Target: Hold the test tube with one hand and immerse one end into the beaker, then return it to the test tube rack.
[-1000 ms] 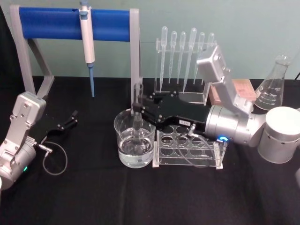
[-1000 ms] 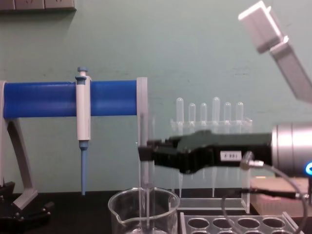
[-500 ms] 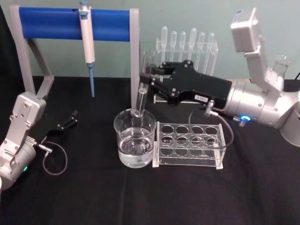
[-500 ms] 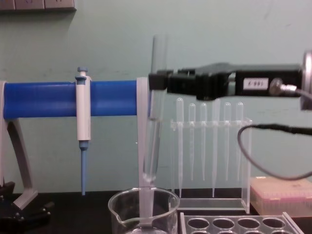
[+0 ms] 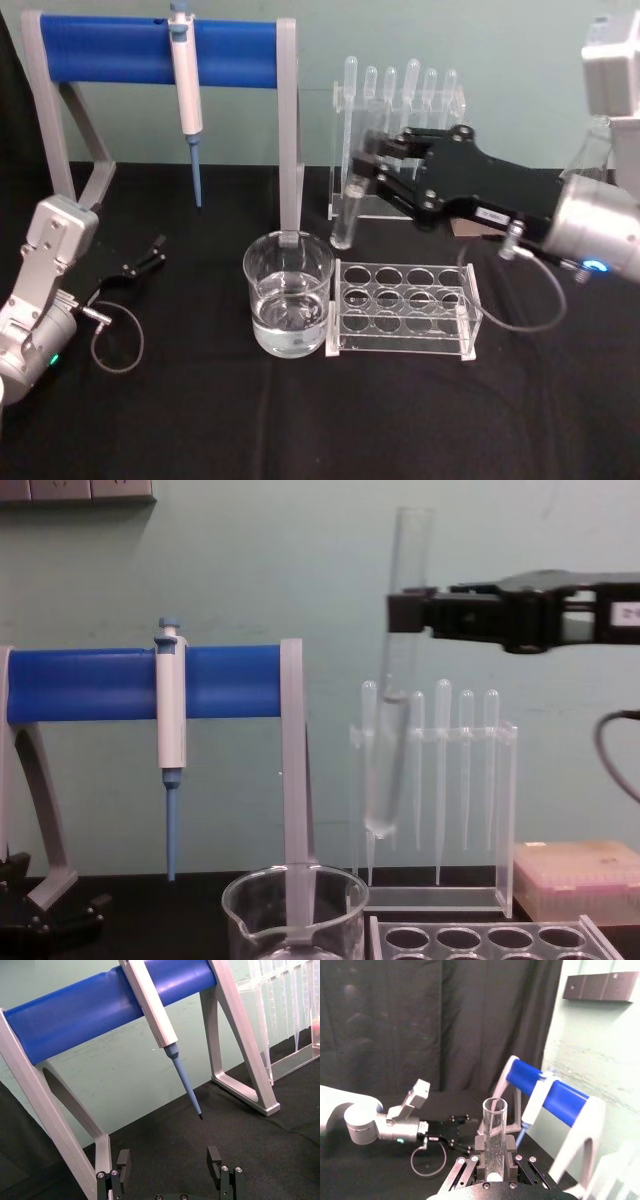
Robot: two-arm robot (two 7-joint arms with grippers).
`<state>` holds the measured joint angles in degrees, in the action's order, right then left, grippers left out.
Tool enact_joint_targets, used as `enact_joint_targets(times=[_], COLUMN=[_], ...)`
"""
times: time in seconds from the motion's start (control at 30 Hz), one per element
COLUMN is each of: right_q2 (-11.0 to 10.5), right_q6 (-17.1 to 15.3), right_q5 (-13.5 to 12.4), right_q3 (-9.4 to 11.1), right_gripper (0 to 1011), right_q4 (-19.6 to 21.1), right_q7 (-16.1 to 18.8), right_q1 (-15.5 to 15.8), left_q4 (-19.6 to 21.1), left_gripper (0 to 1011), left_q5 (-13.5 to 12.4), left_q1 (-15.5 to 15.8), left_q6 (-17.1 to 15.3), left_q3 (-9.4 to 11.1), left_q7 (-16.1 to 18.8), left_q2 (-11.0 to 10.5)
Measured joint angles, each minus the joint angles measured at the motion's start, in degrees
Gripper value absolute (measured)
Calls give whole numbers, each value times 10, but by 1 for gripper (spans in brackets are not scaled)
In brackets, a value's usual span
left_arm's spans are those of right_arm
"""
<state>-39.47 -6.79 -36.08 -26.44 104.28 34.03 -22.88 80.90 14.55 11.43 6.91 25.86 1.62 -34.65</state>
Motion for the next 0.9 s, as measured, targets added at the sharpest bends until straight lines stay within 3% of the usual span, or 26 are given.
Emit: enact_joint_targets(times=[0.17,0.37,0.9], right_q2=[-28,-38,-15], right_q6=[15,30,26], right_q5=[-11,-12,15], right_q3=[23,40,37], right_gripper=[238,238,238], right_q4=[15,12,-33], right_q7=[-12,-27,-37], right_q1=[44,84,95], left_q4=[0,0,0], left_gripper=[1000,1000,1000], left_q5=[0,0,0], left_q1=[0,0,0], left_q6=[0,0,0], left_q3=[0,0,0], left_q7=[0,0,0], left_q2=[0,0,0])
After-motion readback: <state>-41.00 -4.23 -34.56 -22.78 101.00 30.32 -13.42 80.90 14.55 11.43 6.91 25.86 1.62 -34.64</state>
